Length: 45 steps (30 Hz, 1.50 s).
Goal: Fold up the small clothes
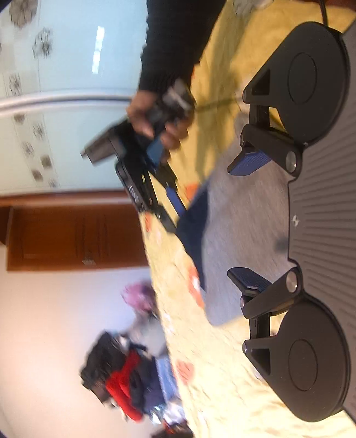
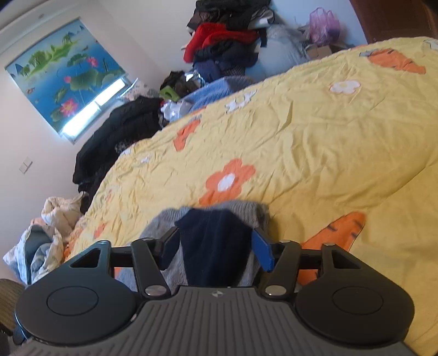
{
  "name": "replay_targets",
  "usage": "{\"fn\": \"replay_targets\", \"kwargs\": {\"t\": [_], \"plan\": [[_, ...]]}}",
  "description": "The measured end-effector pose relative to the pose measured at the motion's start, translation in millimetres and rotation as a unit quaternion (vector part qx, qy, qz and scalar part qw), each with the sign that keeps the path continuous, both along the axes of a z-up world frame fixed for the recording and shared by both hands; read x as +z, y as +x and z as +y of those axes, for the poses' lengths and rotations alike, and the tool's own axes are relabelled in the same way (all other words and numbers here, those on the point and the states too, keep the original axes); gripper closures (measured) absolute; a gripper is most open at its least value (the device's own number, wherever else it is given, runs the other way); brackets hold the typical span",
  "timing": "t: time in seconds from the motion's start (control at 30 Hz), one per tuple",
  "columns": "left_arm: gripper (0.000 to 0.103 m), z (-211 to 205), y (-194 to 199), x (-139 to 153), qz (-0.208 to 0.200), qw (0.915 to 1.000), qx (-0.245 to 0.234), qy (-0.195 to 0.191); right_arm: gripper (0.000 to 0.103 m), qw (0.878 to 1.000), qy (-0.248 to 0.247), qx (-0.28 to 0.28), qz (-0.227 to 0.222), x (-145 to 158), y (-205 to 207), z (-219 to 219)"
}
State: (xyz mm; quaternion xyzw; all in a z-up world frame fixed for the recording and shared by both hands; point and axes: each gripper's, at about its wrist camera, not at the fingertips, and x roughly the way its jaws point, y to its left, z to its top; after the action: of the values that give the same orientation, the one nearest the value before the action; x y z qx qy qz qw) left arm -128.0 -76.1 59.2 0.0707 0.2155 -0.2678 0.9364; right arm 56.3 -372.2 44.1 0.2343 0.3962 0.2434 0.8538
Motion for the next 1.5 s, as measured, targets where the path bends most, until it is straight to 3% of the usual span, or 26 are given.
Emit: {"fn": "replay_targets", "kwargs": {"t": [0.1,0.27,0.43,0.6,0.67,0.7,0.73,0.83,0.97,1.07,1.1,1.13,1.23,1.4,1.5], "plan": [[0.029,1,7,-5,0.008,0.9998,0.004,0.020,0.056,1.000,0.002,0.001,0.021,-8,4,6],[0.029,13,-20,-20,0.014,0.9980,-0.017,0.059,0.056,0.999,-0.012,0.000,0.036,-17,5,13],[0.029,21,-16,-29,0.039,0.9967,0.015,0.070,0.057,0.999,-0.008,-0.008,0.043,-20,2,9],[0.029,18,-13,-30,0.033,0.9964,0.027,0.073,0.057,0.999,-0.025,-0.003,0.041,-22,2,16],[0.054,17,-10,-32,0.039,0.9963,0.029,0.071,0.077,0.999,-0.036,-0.005,0.031,-23,1,18],[0.077,17,-8,-32,0.050,0.9958,0.025,0.073,0.083,0.999,-0.043,-0.007,0.023,-21,1,20],[0.083,18,-7,-31,0.056,0.9956,0.022,0.072,0.085,0.999,-0.049,-0.010,0.013,-18,0,21],[0.089,23,-12,-34,0.054,0.9953,0.007,0.080,0.088,0.998,-0.053,-0.014,-0.021,2,-5,13],[0.089,19,-9,-39,0.059,0.9951,0.006,0.079,0.086,0.997,-0.068,-0.034,0.028,-26,8,1],[0.085,24,-15,-34,0.058,0.9956,-0.002,0.074,0.062,0.998,-0.029,-0.046,0.024,-24,-11,-1],[0.082,29,-17,-32,0.060,0.9957,-0.004,0.070,0.038,0.999,-0.009,-0.045,0.022,-19,-19,-4],[0.078,33,-19,-31,0.061,0.9959,-0.006,0.067,0.031,0.999,0.011,-0.048,0.011,-12,-33,-9],[0.067,38,-22,-28,0.058,0.9964,0.006,0.062,0.037,0.999,0.018,-0.033,-0.007,3,-81,-15],[0.066,25,-19,-32,0.047,0.9966,0.000,0.068,0.044,0.999,-0.035,0.010,0.009,3,-145,-5],[0.066,14,-17,-38,0.032,0.9956,-0.001,0.088,0.057,0.996,-0.080,0.032,0.026,-6,-167,13]]}}
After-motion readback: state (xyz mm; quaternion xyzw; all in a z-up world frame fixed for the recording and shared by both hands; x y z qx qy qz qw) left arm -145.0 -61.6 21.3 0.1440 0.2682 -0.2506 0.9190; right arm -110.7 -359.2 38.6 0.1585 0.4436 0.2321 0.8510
